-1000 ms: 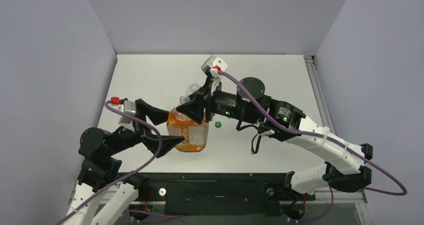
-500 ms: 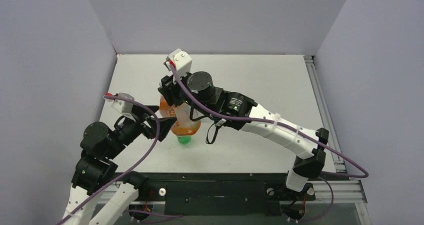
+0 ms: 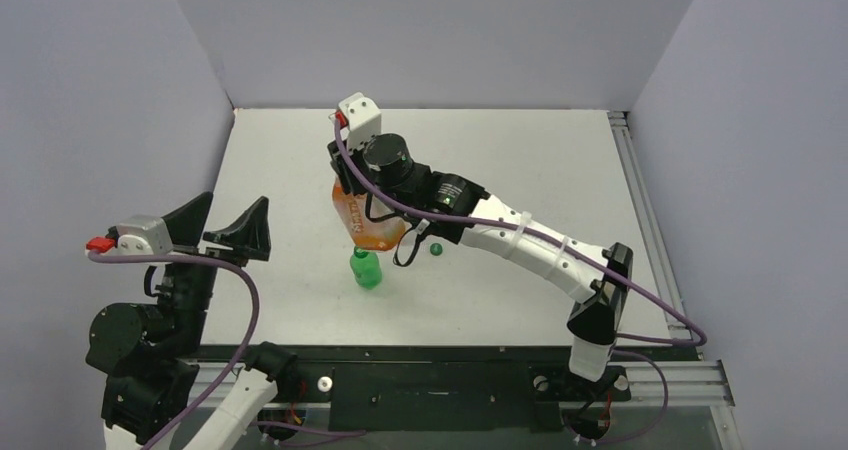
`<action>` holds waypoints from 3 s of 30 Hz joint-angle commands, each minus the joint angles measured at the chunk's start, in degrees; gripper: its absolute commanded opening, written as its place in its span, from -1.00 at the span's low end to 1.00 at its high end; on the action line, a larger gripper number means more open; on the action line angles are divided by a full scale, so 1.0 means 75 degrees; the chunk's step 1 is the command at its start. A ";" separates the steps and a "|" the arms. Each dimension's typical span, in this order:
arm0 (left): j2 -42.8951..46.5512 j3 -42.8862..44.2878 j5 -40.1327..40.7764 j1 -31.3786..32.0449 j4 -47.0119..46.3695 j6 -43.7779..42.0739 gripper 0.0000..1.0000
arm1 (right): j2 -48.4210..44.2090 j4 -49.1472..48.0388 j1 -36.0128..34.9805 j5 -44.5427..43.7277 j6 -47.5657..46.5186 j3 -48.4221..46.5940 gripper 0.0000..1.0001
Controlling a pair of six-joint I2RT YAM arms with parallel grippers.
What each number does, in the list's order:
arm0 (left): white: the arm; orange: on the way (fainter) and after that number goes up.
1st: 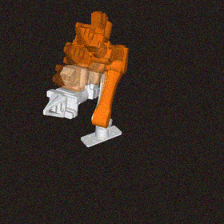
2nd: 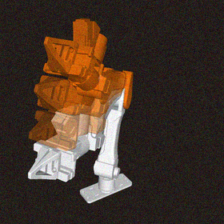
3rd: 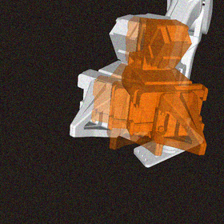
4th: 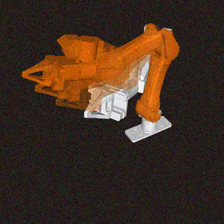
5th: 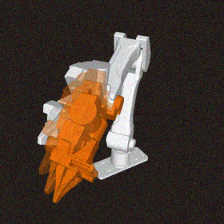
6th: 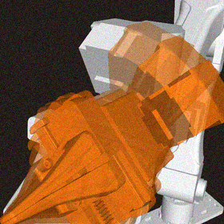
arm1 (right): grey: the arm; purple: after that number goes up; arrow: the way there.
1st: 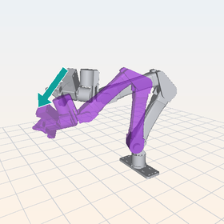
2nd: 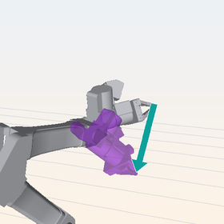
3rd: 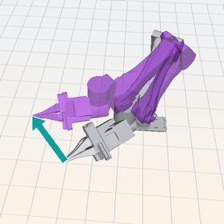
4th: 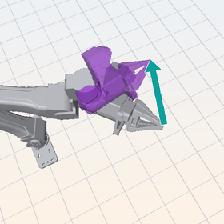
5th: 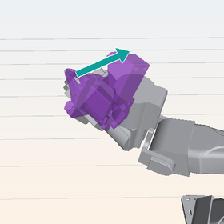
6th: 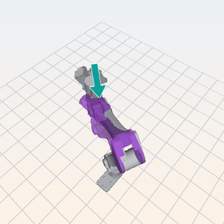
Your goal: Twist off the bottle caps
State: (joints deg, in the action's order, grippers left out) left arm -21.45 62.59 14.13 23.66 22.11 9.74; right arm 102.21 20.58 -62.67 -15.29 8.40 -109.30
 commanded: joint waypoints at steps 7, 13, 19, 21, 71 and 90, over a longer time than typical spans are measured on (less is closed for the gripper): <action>-0.0208 0.0030 -0.0441 0.0055 0.0886 0.0109 0.93 | 0.0870 -0.3161 -0.0046 -0.0488 -0.0003 -0.0127 -1.00; -0.0220 0.0091 -0.0500 0.0062 0.0882 0.0133 0.93 | 0.2023 -0.4709 -0.0034 -0.1177 -0.0464 -0.0741 -1.00; -0.0160 -0.0001 -0.0445 0.0083 0.0639 0.0103 0.93 | 0.2518 -0.6737 -0.0046 -0.1725 -0.1330 0.0122 -1.00; -0.0152 -0.0050 -0.0466 0.0092 0.0552 0.0113 0.93 | 0.2578 -0.7284 -0.0040 -0.1917 -0.1503 0.0780 -1.00; -0.1629 0.0474 -0.0361 0.0162 0.1380 0.0251 0.93 | -0.0551 -0.7761 0.0326 -0.0539 -0.0001 0.5041 0.61; -0.4190 0.0372 -0.2472 -0.3347 0.0121 -0.0362 0.93 | -0.5513 -0.3066 0.4652 -0.0727 0.1858 0.7013 0.68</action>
State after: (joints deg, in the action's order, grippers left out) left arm -48.47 65.28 6.11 7.97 28.25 6.83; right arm 64.40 -11.44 -35.03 -20.49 18.26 -59.77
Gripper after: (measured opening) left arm 0.968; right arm 0.839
